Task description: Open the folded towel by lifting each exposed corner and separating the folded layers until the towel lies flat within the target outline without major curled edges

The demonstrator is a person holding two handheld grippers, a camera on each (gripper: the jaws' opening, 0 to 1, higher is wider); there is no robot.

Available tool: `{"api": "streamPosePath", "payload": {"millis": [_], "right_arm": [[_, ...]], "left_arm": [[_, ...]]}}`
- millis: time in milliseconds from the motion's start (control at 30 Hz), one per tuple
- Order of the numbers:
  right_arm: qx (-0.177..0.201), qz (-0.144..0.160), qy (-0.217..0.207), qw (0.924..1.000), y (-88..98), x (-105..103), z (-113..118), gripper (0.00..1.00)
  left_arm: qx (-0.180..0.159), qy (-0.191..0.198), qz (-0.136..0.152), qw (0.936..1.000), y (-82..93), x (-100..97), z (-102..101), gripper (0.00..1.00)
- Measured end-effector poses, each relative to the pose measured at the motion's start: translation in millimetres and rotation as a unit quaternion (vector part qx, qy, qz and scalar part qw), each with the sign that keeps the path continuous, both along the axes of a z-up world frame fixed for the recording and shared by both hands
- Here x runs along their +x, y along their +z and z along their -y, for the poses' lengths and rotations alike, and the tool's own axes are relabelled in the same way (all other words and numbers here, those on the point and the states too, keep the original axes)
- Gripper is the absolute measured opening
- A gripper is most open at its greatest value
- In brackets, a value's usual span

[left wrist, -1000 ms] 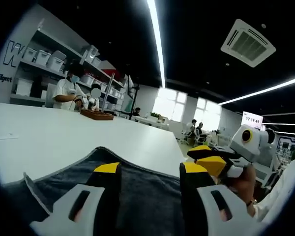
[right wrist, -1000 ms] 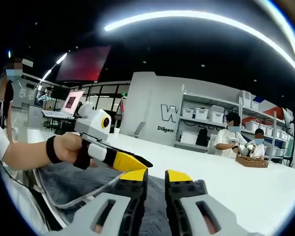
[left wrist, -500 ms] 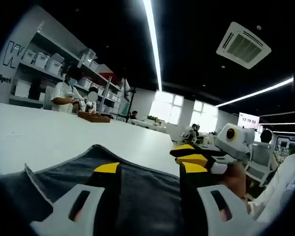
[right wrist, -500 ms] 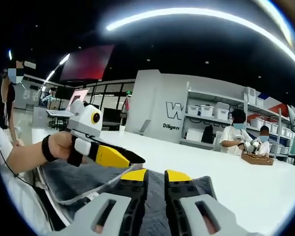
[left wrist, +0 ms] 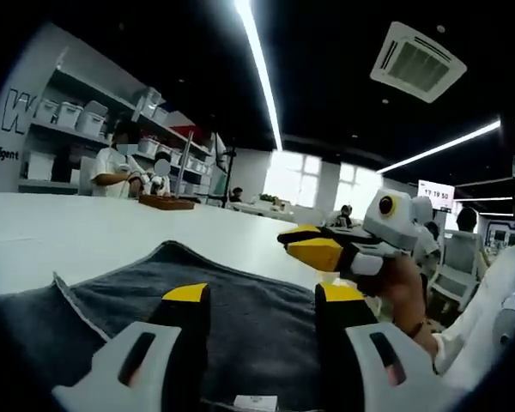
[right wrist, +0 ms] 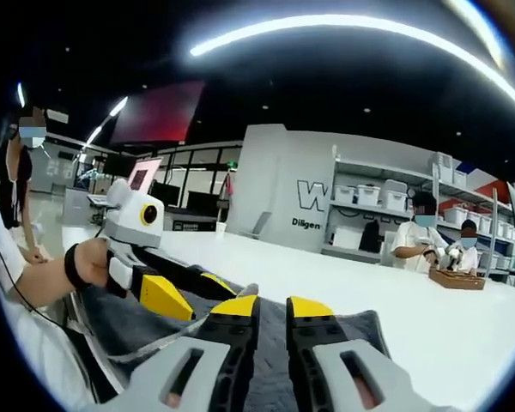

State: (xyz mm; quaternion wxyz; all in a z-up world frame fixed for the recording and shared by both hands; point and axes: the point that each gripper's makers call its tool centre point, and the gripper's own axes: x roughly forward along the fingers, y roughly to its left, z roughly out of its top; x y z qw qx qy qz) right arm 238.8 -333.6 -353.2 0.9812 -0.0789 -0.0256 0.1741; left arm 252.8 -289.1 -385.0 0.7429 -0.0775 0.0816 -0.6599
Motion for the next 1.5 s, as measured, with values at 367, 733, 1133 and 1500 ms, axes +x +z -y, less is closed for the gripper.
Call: {"api": "streamPosePath", "payload": {"millis": [367,733,1133,1500], "right_arm": [[0.0,-0.003,0.019,0.9998,-1.5,1.5,-8.5,0.06],[-0.001,-0.006,0.03,0.9995,-1.7,3.3,-15.3,0.06],[0.001,-0.008,0.044,0.999,-1.5,4.0,-22.2,0.06],[0.002,-0.005,0.046,0.9989,-0.5,1.1,-23.9,0.06]], "left_arm": [[-0.016,-0.001,0.0,0.9999,-3.7,-18.7,-15.2,0.47],[-0.007,0.063,0.021,0.9978,-7.3,-18.4,-40.6,0.45],[0.008,0.084,0.068,0.9941,-7.0,-35.1,-54.1,0.5],[0.069,0.113,0.098,0.9864,-29.3,-38.1,-62.5,0.53]]}}
